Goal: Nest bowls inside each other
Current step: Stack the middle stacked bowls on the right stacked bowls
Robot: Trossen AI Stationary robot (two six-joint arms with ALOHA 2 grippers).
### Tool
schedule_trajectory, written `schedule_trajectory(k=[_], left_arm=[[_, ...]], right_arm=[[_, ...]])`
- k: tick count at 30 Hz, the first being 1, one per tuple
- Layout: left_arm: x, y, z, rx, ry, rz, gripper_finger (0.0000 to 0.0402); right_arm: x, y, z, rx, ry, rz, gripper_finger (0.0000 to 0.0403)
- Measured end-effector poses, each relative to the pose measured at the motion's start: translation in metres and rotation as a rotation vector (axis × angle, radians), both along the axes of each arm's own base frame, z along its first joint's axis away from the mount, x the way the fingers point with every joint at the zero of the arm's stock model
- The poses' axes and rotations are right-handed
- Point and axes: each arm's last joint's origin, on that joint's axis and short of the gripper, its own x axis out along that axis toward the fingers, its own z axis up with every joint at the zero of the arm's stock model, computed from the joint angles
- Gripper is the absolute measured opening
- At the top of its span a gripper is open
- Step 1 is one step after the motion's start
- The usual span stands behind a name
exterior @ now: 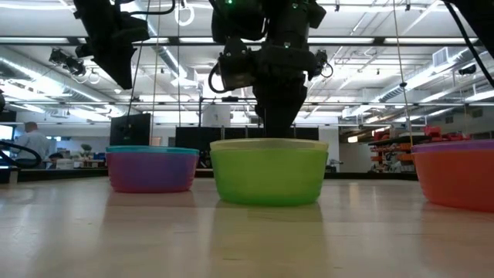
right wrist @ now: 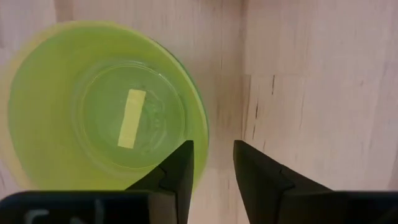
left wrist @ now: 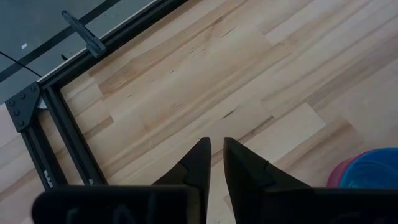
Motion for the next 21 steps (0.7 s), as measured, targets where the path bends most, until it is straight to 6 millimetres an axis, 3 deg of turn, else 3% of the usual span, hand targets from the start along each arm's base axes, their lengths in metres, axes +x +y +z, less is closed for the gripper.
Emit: schedule_trajectory(k=[16,21], left_arm=[[0.0,0.0,0.0,-0.002,-0.005,0.008,0.005],[0.0,0.0,0.0,-0.002,-0.005,0.008,0.0051]], right_arm=[[-0.011,-0.007,-0.031,-0.004,0.045,-0.015,0.012],[-0.011,-0.009,-0.032,-0.004,0.041,-0.02,0.0102]])
